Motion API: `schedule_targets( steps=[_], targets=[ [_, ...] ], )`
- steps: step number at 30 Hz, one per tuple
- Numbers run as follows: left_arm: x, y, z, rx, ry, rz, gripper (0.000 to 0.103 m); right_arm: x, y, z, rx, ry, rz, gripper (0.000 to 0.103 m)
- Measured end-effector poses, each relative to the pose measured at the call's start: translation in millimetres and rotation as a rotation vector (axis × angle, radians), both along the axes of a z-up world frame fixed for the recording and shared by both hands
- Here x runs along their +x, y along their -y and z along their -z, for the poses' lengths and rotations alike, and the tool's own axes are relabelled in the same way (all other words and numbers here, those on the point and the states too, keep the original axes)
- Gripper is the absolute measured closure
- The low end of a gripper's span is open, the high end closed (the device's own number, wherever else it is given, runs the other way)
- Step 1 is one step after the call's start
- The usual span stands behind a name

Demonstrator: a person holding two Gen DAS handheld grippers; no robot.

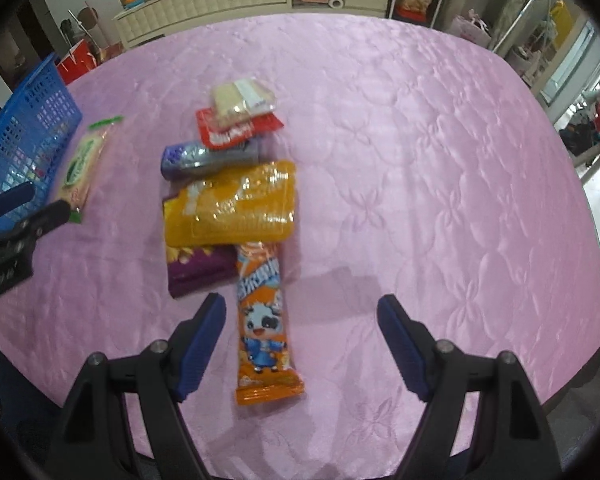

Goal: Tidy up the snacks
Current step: 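Move left tool to the green cracker pack while right tool approaches the orange cow stick pack, then grasp the green cracker pack with left tool while right tool grasps the orange cow stick pack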

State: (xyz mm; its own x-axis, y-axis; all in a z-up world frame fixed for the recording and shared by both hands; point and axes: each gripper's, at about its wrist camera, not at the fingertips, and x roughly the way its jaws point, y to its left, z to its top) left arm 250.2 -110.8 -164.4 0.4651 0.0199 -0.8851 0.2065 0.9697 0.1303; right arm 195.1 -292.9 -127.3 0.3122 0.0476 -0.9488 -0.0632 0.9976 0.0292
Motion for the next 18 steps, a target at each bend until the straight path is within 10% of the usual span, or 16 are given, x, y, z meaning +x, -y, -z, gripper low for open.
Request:
schedule_targets(
  steps=[18],
  targets=[
    [75.3,-39.1,42.1,-0.031,-0.094,-0.149,0.037,-7.6,-2.3,21.6,-0.004,-0.015,0.009,0.021]
  ],
)
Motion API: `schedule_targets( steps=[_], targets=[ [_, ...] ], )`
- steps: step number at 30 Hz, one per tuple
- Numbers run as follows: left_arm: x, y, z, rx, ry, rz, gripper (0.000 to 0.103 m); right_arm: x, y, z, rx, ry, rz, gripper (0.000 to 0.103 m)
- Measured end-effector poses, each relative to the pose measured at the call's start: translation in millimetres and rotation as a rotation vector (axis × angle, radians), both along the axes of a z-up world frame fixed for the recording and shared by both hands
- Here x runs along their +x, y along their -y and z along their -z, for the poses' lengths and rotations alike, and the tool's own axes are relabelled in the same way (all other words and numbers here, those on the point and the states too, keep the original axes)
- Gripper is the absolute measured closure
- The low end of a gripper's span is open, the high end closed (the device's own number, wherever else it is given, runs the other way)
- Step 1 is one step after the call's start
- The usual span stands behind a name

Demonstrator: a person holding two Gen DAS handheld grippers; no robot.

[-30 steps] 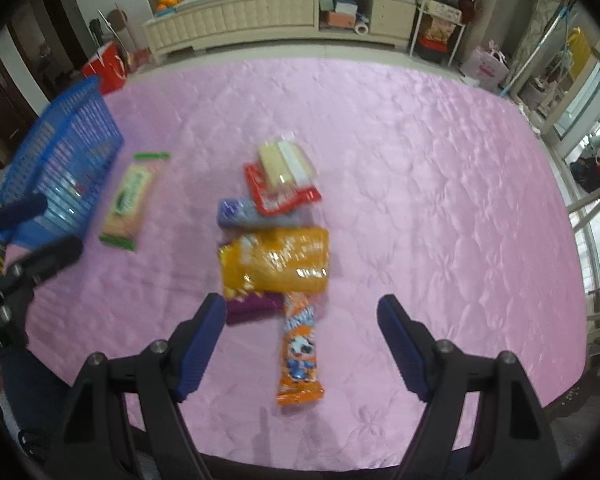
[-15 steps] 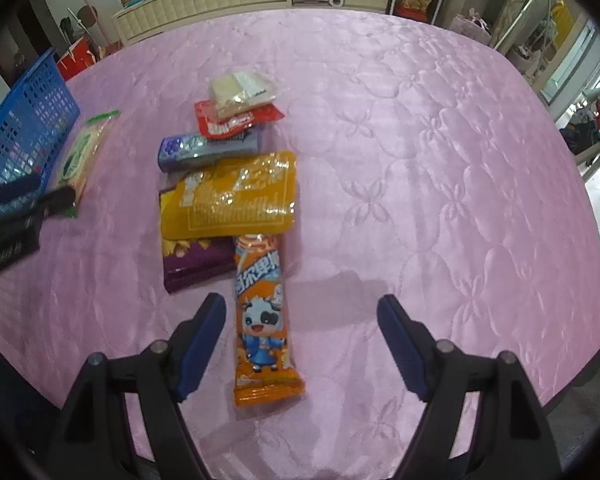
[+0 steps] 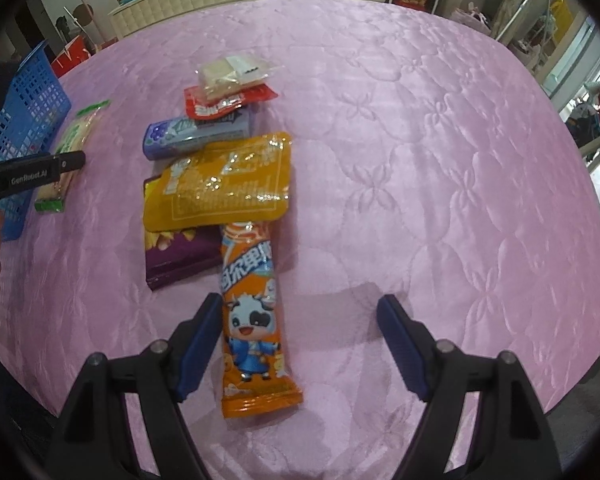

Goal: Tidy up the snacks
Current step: 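Grasp the green cracker pack with left tool while right tool grasps the orange cow stick pack, then carry both packs over the basket and open the right tool to drop the stick pack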

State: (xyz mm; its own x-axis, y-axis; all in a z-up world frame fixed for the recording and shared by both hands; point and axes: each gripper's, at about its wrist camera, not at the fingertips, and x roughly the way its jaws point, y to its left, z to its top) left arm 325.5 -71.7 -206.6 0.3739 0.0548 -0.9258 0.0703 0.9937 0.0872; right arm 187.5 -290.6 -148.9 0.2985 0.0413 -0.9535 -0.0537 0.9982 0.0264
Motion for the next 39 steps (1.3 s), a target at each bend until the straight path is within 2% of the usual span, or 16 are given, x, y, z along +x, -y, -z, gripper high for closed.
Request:
schedule_targets(
  steps=[2,3,8,10,14,18,20,22,25,30,39],
  targets=[
    [3.3,-5.7,0.9,-0.037,-0.008,-0.014,0.042,0.1,1.0,0.1,0.002,0.001,-0.002,0.021],
    [3.8,-7.0,0.5,-0.039,-0.002,-0.010,0.050,0.1,0.2,-0.8,0.002,0.003,-0.003,0.021],
    [-5.5,-3.3,-1.9,-0.050,0.011,0.056,0.051,4.2,1.9,2.0,0.009,0.000,-0.012,0.022],
    [-11.8,-4.1,-3.5,-0.057,0.021,0.075,0.051,7.0,0.7,4.0,0.003,-0.004,-0.025,0.028],
    [-32.9,3.3,-14.6,-0.089,0.050,0.126,0.051,4.9,-7.3,3.7,-0.017,0.002,-0.062,0.035],
    [-56.2,11.6,-23.4,-0.086,0.079,0.176,0.051,2.2,-14.5,4.0,-0.016,0.003,-0.075,0.041],
    [-69.5,14.2,-27.4,-0.095,0.086,0.203,0.051,0.9,-17.6,3.7,-0.017,0.007,-0.083,0.046],
    [-80.0,14.4,-30.3,-0.103,0.091,0.231,0.051,-0.7,-22.6,2.4,-0.014,0.015,-0.102,0.063],
    [-98.8,18.7,-36.9,-0.113,0.101,0.260,0.051,-2.1,-30.9,0.8,-0.014,0.020,-0.133,0.080],
    [-110.1,11.5,-47.9,-0.146,0.131,0.259,0.051,-6.1,-46.1,-4.7,0.007,0.028,-0.152,0.085],
    [-155.0,8.3,-89.6,-0.173,0.198,0.256,0.051,-9.9,-75.6,-44.7,0.013,0.101,-0.200,0.085]
  ],
)
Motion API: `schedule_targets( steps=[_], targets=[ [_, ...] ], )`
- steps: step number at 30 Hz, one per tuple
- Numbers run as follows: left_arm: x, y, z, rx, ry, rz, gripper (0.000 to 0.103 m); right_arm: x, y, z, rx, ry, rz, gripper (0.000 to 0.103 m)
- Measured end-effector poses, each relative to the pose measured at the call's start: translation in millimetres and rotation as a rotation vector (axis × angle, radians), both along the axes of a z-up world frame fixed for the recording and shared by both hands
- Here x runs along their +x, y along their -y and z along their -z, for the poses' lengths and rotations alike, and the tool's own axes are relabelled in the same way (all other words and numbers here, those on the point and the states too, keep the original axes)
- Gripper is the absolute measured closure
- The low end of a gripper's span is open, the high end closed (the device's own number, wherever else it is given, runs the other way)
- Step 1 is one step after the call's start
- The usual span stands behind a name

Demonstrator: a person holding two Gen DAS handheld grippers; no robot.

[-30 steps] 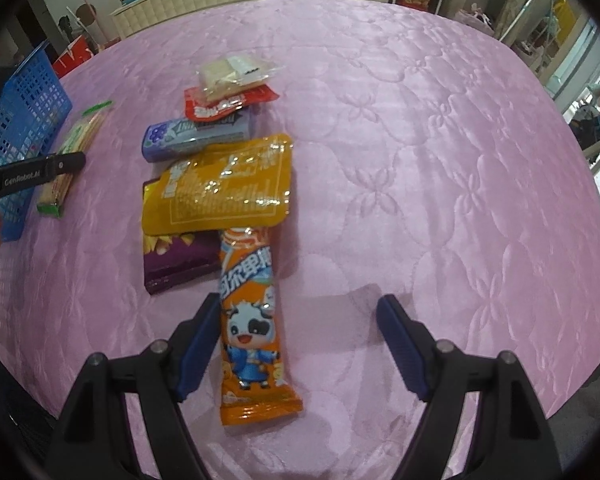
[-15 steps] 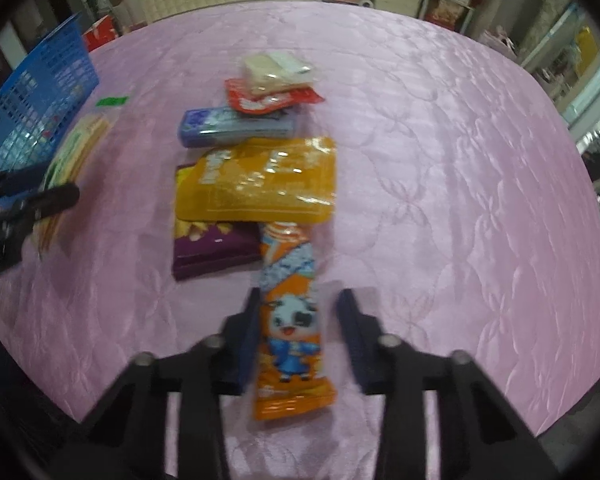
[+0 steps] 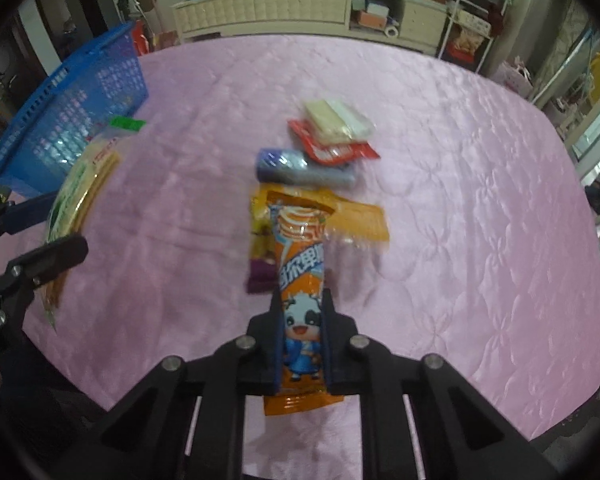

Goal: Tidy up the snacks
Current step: 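Carry both packs over the basket and open the right tool to drop the stick pack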

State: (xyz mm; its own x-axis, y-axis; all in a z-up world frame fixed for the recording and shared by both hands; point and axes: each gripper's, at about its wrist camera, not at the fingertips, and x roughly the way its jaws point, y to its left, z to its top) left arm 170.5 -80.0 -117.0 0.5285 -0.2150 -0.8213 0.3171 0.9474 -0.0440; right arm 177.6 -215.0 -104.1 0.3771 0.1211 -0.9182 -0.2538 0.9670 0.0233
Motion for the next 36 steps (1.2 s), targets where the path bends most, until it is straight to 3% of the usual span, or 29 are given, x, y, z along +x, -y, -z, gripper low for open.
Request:
schedule_targets(
  steps=[9,23,36],
  targets=[
    [-24.8,-43.9,-46.2,-0.025,0.097,-0.056,0.051,-7.6,-34.3,-48.1,0.004,0.097,-0.076,0.085],
    [-40.0,-126.9,-98.3,0.012,0.194,-0.154,0.051,-4.4,-124.0,-112.4,0.041,0.242,-0.266,0.085],
    [-31.6,-193.4,-118.3,0.021,0.211,-0.250,0.051,19.4,-198.8,-123.7,0.069,0.263,-0.389,0.085]
  ],
)
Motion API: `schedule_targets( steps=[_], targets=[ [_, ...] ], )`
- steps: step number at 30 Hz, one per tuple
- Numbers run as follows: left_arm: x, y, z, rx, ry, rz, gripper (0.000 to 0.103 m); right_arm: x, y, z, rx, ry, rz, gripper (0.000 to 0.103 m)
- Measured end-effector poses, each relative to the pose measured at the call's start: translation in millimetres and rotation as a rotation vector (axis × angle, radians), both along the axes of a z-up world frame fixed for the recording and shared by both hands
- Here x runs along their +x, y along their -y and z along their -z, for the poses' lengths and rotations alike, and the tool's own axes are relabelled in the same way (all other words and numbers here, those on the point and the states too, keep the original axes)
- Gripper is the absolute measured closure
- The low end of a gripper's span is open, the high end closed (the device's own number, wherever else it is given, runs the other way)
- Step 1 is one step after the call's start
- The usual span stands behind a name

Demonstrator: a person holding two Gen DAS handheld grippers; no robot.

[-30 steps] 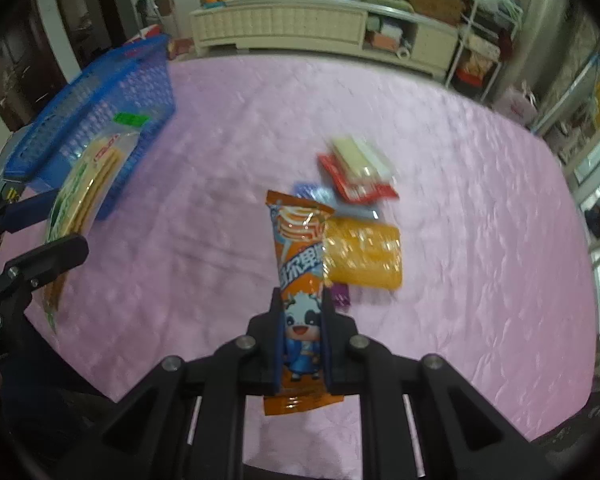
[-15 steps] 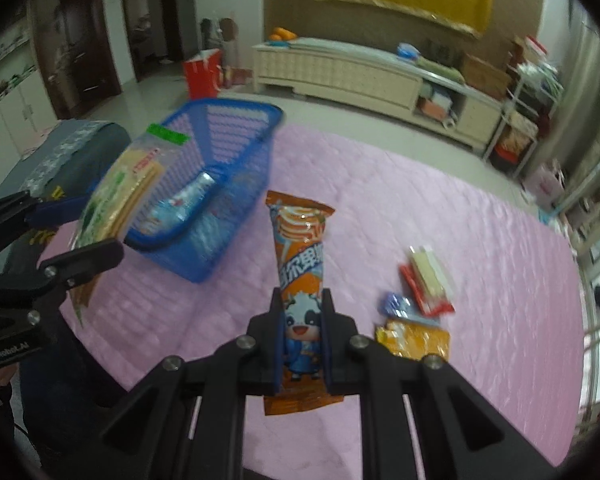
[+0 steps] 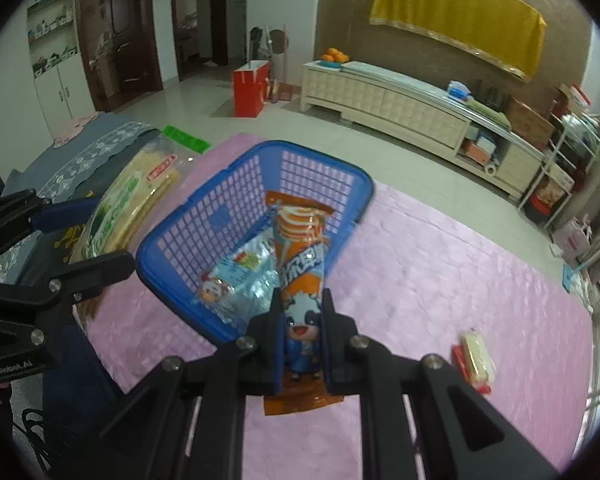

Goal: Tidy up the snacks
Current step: 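Carry both packs over the basket and open the right tool to drop the stick pack, then lower the cracker pack into the basket and open the left tool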

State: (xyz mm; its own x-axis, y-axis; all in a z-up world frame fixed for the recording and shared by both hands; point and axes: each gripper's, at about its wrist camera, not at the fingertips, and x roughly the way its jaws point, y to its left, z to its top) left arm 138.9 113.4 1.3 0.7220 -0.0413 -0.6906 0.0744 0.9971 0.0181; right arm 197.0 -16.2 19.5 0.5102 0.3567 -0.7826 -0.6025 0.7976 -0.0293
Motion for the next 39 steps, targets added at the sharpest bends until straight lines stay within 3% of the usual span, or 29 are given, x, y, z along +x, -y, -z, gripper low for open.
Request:
schedule_targets(
  steps=[8,20,21,23,24,25,28,39],
  targets=[
    [19.2,-25.0,9.1,-0.028,-0.016,-0.040,0.051,29.0,-38.0,16.0,-0.042,-0.025,-0.043,0.085],
    [43.0,-39.4,23.1,-0.067,-0.034,-0.070,0.051,75.2,-61.0,48.4,-0.104,-0.053,0.009,0.084],
    [44.0,-40.4,24.2,-0.069,-0.037,-0.071,0.051,76.7,-60.5,49.6,-0.105,-0.059,0.013,0.081],
    [44.1,-40.1,26.7,-0.067,-0.044,-0.073,0.051,76.6,-57.3,52.4,-0.108,-0.067,0.032,0.062],
    [44.8,-40.5,28.1,-0.066,-0.049,-0.075,0.051,77.1,-56.6,52.7,-0.113,-0.069,0.033,0.039],
    [45.4,-39.1,28.2,-0.067,-0.054,-0.077,0.051,76.7,-54.7,52.2,-0.115,-0.063,0.035,0.027],
    [46.6,-38.8,29.0,-0.074,-0.062,-0.081,0.051,72.2,-47.4,45.9,-0.109,-0.004,0.057,0.025],
    [51.7,-22.6,15.6,-0.065,-0.052,-0.032,0.051,57.8,-21.3,26.8,-0.067,-0.025,0.076,0.023]
  ],
)
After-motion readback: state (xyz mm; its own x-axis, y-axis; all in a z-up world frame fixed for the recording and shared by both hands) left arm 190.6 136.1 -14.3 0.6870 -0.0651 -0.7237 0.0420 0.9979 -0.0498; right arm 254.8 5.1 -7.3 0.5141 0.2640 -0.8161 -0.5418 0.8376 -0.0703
